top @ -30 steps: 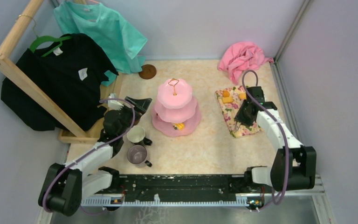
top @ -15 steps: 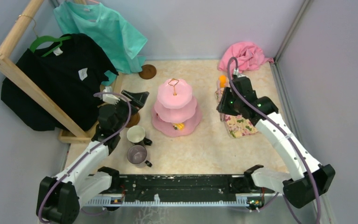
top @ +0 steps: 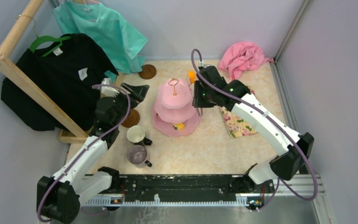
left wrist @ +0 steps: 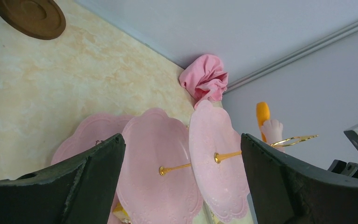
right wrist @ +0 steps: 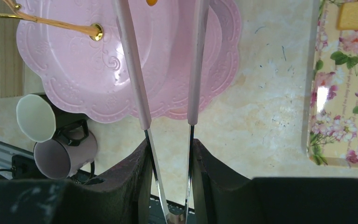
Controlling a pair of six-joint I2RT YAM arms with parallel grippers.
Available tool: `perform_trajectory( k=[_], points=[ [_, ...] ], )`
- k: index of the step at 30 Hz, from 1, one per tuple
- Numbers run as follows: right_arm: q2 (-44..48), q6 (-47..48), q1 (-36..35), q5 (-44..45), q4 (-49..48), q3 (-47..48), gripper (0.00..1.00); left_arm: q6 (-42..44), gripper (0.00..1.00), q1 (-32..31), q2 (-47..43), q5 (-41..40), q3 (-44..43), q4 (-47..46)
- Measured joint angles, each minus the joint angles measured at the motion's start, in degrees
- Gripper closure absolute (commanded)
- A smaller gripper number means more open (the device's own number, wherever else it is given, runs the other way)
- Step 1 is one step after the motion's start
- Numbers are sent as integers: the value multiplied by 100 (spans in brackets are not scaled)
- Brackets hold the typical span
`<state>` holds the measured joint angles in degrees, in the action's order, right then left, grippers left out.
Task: Serve the afternoon tea
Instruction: Place the desert on the desert table.
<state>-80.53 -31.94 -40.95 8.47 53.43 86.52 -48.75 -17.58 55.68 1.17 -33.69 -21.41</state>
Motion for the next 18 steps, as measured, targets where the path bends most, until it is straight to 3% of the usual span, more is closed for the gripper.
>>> perform_trajectory(
  k=[18],
  points=[
    [-881, 7, -474, 232, 496, 984, 100, 81, 2, 0, 90, 295, -201, 87]
  ],
)
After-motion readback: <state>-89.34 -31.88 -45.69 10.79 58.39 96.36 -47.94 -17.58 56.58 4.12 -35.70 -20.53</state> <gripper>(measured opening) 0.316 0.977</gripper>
